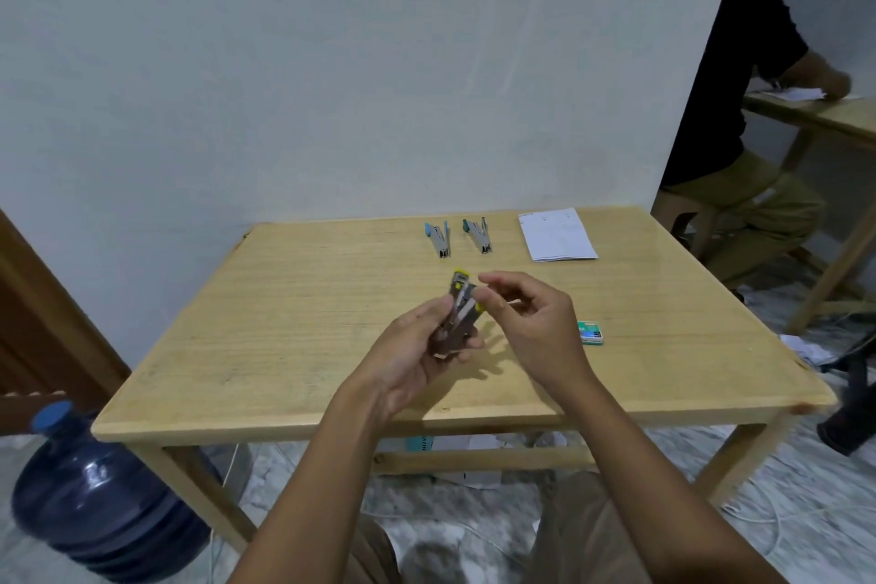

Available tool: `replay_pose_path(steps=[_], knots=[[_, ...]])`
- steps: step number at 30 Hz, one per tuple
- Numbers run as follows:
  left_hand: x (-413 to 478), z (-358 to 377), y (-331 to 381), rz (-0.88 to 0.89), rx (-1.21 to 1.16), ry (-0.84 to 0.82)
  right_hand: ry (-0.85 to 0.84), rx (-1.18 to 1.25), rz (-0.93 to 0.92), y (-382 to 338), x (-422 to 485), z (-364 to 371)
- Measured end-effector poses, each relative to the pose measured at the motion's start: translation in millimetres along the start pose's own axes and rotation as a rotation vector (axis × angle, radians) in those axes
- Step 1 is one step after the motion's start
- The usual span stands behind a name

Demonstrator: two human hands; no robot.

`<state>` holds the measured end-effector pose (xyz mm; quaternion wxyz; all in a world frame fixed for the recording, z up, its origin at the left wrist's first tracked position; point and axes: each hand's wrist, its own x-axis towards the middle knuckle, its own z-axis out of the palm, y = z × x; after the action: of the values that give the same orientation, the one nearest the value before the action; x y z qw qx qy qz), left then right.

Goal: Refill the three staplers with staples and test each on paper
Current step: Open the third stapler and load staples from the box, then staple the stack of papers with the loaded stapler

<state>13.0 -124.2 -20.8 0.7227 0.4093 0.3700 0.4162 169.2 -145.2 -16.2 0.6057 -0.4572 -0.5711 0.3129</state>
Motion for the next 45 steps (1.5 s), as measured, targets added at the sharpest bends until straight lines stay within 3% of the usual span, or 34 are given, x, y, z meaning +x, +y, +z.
replay_pose_path(steps=[7,11,19,27,32,36,41,45], knots=[[-14.9,9.8,-5.7,-0.040,0.004,-0.123,-0.168,0.230,0.318,5.1,-2.2,4.7],[-19.0,7.7,-7.7,-0.020,0.044,-0.197,-0.147,0.485,0.425,0.2,-3.5,7.6],[-19.0,12.3,-11.3,0.056,0.172,-0.192,-0.129,0.597,0.515,3.9,-2.3,11.6],[-19.2,14.7,-14.7,0.067,0.155,-0.194,-0.099,0.519,0.505,2.5,-6.3,8.8],[-12.1,16.6,-13.6,0.064,0.110,-0.167,-0.191,0.408,0.499,5.8,-11.1,-0.9],[-1.2,17.1,-4.4,0.048,0.172,-0.166,-0.022,0.414,0.458,8.2,-2.4,-18.7],[36.1,26.8,14.8,0.079,0.359,0.091,0.108,0.219,0.421,5.6,19.1,-63.6],[92.9,50.8,18.5,0.115,0.591,0.181,0.155,0.079,0.479,10.9,38.8,-96.2]])
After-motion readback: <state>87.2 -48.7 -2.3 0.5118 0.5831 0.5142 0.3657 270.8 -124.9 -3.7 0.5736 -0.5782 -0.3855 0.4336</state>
